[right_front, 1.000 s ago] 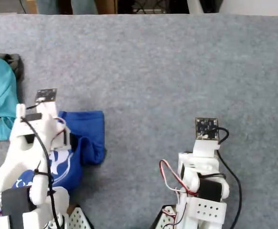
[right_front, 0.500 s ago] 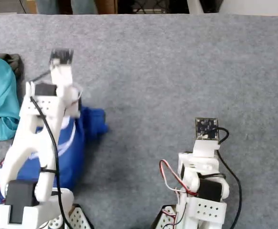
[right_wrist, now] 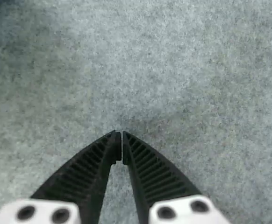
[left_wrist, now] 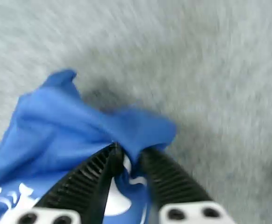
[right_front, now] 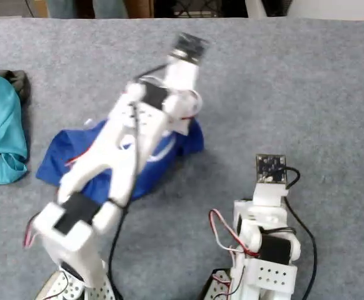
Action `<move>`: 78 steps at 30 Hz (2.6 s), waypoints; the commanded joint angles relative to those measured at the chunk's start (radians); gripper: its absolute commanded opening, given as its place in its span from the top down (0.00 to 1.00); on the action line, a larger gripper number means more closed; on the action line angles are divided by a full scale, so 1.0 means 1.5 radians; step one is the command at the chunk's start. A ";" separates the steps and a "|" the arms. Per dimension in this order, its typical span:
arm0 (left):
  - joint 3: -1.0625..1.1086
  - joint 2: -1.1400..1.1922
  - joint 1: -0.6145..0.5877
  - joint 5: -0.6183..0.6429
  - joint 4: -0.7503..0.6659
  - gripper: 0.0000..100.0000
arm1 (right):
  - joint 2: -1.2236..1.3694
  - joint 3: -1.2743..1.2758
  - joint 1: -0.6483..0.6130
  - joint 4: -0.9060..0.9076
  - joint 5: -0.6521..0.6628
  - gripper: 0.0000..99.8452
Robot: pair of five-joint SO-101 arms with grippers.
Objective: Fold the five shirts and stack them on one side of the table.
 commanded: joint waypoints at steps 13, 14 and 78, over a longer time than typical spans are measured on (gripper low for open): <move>-0.132 -0.045 -0.239 -0.168 0.302 0.75 | -0.026 0.001 -0.007 -0.010 -0.006 0.99; -0.076 -0.069 -0.258 -0.193 0.301 0.75 | -0.026 0.001 -0.007 -0.010 -0.006 0.99; 0.823 -0.326 -0.593 -0.449 -0.251 0.97 | -0.026 0.001 -0.007 -0.010 -0.006 0.99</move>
